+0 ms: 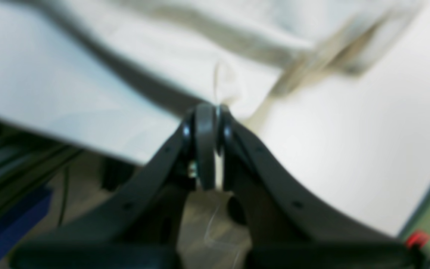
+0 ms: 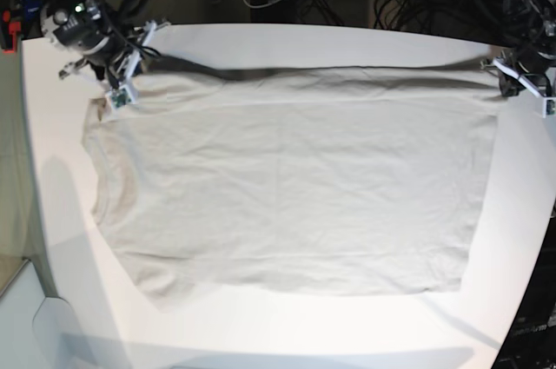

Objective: Layout the t-shirt on the table in an organized manner, then fold the t-shirt properly
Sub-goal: 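Pull the folded edge taut with both grippers toward the hem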

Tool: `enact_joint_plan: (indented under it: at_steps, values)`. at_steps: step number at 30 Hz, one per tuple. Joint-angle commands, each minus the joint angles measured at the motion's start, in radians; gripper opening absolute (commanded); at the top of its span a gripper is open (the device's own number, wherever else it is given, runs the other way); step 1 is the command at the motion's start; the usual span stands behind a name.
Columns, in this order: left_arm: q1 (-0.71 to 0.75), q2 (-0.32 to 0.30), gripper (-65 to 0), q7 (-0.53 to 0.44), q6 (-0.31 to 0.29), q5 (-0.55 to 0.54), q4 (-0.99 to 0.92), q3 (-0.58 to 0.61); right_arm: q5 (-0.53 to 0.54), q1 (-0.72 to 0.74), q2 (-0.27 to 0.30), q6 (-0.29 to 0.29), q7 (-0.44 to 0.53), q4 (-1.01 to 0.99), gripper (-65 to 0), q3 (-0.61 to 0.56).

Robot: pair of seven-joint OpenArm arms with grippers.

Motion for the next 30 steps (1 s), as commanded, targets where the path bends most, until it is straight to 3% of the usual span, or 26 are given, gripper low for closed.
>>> enact_joint_plan:
  at_steps: [1, 7, 19, 30]
  values:
    - [-0.009, -0.017, -64.9, -0.021, 0.002, -0.014, 0.02, -0.003, 0.004, 0.016, 0.01, 0.011, 0.013, 0.02, -64.0, -0.002]
    - [-0.038, -0.017, -64.9, -0.021, 0.002, -0.014, 0.02, -0.003, 0.004, 0.106, 0.054, 0.011, 0.017, 0.02, -64.0, 0.003]
    - [-0.162, -0.017, -64.9, -0.02, 0.002, -0.009, 0.012, -0.001, 0.003, 0.315, 0.053, 0.011, 0.007, 0.011, -63.6, -0.008]
    - [-0.201, -0.024, -64.9, -0.02, 0.002, -0.008, 0.006, -0.001, 0.003, 0.35, 0.067, 0.011, 0.007, 0.009, -63.5, -0.051]
